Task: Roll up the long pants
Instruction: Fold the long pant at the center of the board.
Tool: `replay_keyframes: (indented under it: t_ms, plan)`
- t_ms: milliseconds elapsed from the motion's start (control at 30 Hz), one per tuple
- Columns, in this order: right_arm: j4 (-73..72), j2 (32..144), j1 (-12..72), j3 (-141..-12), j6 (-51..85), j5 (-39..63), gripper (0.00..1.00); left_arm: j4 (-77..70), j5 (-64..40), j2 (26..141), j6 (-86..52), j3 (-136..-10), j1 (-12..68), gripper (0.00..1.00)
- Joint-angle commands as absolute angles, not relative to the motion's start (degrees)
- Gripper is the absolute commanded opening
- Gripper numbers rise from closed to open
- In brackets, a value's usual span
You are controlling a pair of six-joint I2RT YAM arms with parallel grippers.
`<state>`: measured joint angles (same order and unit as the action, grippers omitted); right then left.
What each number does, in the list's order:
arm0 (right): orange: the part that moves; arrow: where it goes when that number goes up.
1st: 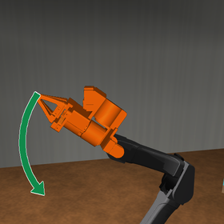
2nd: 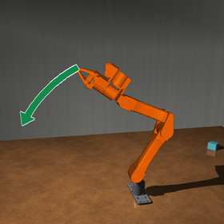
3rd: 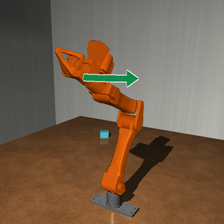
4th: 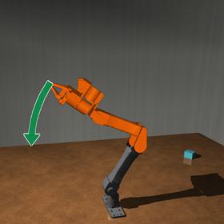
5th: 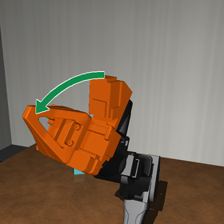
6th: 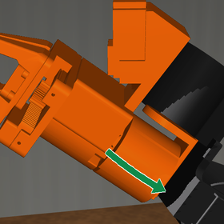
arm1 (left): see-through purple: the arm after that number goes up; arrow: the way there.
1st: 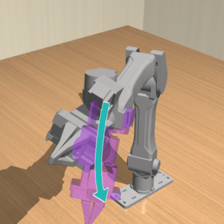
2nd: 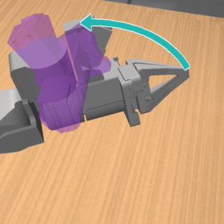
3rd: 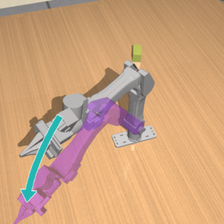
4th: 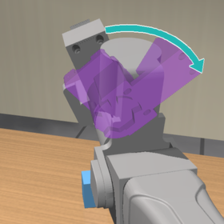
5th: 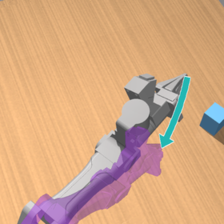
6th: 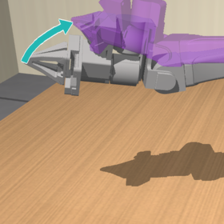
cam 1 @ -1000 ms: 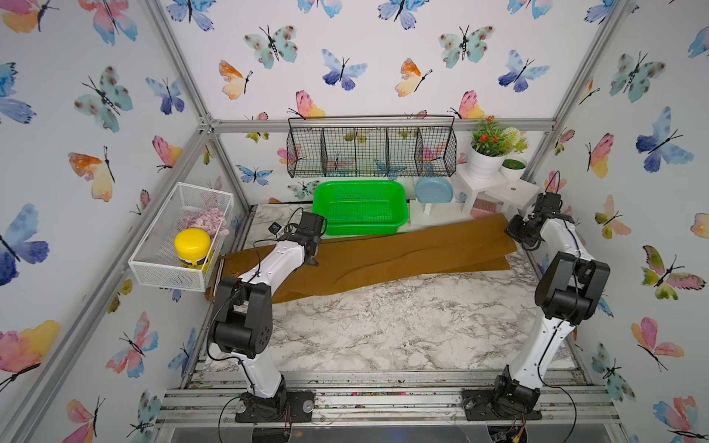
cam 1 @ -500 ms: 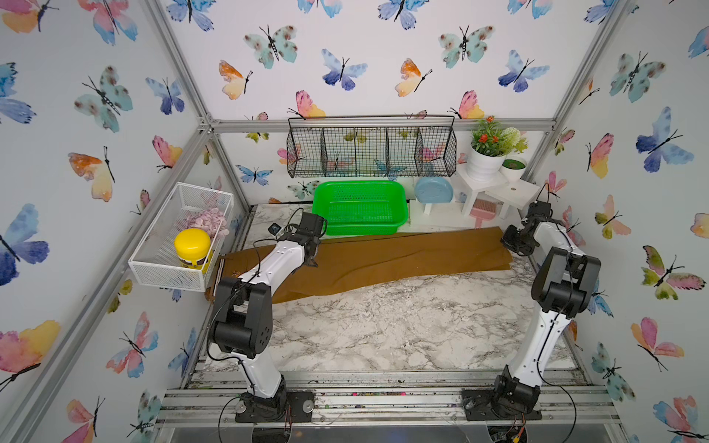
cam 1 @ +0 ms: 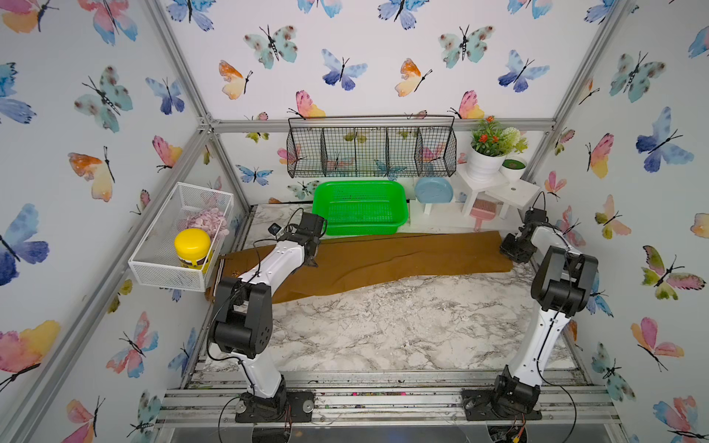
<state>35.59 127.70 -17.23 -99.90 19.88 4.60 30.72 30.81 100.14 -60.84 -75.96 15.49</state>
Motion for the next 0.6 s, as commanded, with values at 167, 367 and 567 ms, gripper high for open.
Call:
replay_keyframes:
  t_ms: [167, 367, 567]
  plan:
    - [34.0, 119.1, -17.5, -93.5, 21.8, -3.0, 0.46, 32.3, 31.9, 99.9, -60.5, -76.4, 15.2, 0.98]
    - [30.5, 110.5, -18.6, -84.9, 22.8, -5.0, 0.52, 32.3, 31.6, 99.1, -60.8, -75.4, 15.3, 0.98]
    - [26.8, 106.8, -23.0, -77.3, 25.1, 5.6, 0.55, 32.2, 31.1, 98.1, -60.8, -74.9, 15.2, 0.98]
